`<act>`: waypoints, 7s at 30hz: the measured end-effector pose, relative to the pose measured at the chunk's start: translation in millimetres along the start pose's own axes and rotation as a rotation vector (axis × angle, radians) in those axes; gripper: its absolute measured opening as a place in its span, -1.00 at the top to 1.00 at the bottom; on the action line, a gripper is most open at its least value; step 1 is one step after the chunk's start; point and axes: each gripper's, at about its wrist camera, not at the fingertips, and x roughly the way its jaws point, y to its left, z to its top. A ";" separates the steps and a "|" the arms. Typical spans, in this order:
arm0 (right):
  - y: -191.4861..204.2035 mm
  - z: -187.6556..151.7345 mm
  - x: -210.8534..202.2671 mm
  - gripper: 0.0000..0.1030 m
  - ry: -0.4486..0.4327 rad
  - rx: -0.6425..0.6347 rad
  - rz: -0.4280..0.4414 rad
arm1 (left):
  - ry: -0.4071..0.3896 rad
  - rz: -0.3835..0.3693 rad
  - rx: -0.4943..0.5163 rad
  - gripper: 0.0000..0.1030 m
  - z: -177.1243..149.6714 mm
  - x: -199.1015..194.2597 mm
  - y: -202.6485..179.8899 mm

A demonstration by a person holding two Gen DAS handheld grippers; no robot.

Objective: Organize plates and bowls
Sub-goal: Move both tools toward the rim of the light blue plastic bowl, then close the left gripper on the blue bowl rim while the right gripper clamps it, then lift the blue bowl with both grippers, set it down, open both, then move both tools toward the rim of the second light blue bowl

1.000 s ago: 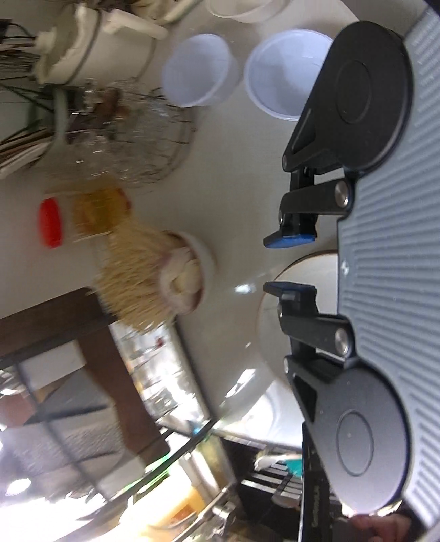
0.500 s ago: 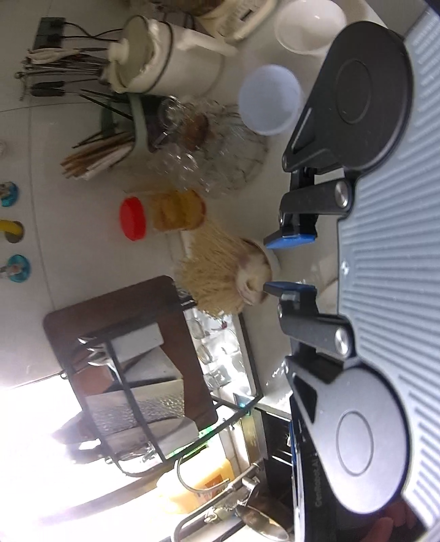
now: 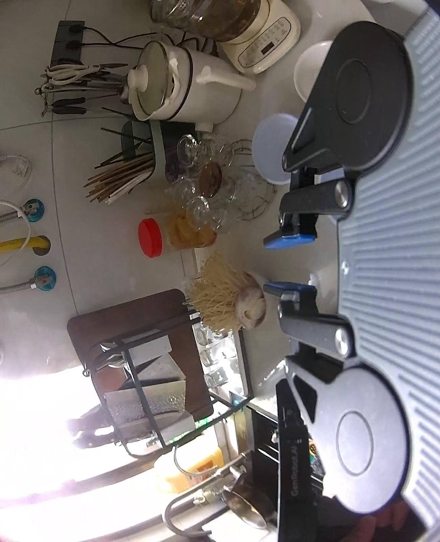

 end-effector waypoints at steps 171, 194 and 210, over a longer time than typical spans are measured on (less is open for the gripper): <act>-55.4 -24.1 -23.2 0.03 0.107 0.039 0.091 | 0.072 0.049 -0.078 0.11 -37.4 1.0 -60.9; -39.2 -46.4 -66.3 0.03 0.065 0.175 -0.138 | 0.104 -0.126 0.065 0.06 -40.4 -7.8 -52.4; -33.7 -76.4 -85.0 0.03 0.098 0.242 -0.232 | 0.170 -0.194 0.112 0.06 -63.8 -6.0 -51.2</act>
